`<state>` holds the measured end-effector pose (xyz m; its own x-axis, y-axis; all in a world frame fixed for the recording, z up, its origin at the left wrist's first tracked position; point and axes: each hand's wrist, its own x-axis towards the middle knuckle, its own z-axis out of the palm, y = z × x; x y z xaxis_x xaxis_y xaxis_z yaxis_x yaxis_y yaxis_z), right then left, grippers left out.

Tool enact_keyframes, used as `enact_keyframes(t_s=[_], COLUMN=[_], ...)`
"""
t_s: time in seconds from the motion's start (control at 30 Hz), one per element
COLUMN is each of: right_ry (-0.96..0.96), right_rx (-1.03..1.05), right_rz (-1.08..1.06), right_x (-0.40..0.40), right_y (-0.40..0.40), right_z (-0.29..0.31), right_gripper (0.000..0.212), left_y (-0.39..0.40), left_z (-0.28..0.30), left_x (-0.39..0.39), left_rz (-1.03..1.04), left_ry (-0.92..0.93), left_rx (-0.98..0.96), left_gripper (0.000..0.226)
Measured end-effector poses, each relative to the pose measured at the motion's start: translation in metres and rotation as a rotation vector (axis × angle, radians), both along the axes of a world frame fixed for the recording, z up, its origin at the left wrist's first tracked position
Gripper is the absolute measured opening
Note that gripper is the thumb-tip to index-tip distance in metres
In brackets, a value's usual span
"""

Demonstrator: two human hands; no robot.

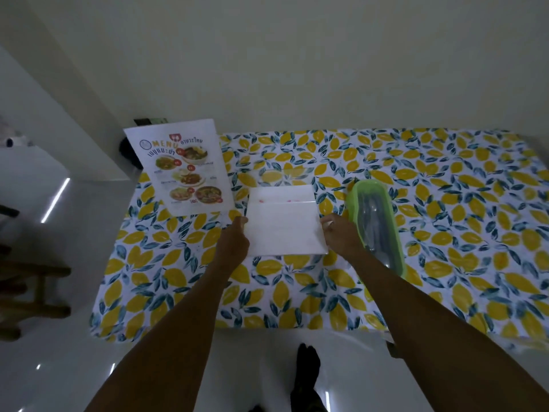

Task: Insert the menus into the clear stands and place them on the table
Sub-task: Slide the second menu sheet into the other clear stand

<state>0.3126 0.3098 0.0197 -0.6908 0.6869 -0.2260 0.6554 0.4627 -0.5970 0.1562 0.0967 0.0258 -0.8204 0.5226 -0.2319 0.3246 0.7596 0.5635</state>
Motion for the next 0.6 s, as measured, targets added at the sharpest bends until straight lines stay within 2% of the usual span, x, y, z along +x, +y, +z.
enact_keyframes(t_s=[0.27,0.37,0.53,0.6], right_ry=[0.157,0.216,0.259,0.202], right_rx=[0.040,-0.091,0.021,0.092], right_rz=[-0.010,-0.040,-0.014,0.008], right_x=[0.035,0.042,0.040,0.035], right_y=[-0.008,-0.010,-0.010,-0.006], right_z=[0.068,0.081,0.104,0.110], right_gripper=[0.026,0.021,0.016,0.019], left_y=[-0.049,-0.055,-0.041,-0.033], left_z=[0.056,0.073,0.097,0.097], left_x=[0.003,0.005,0.002,-0.007], left_rz=[-0.131,-0.137,-0.120,-0.158], left_ry=[0.036,-0.095,-0.007,0.071], left_rx=[0.219,0.283,0.308,0.320], left_gripper=[0.030,0.050,0.042,0.047])
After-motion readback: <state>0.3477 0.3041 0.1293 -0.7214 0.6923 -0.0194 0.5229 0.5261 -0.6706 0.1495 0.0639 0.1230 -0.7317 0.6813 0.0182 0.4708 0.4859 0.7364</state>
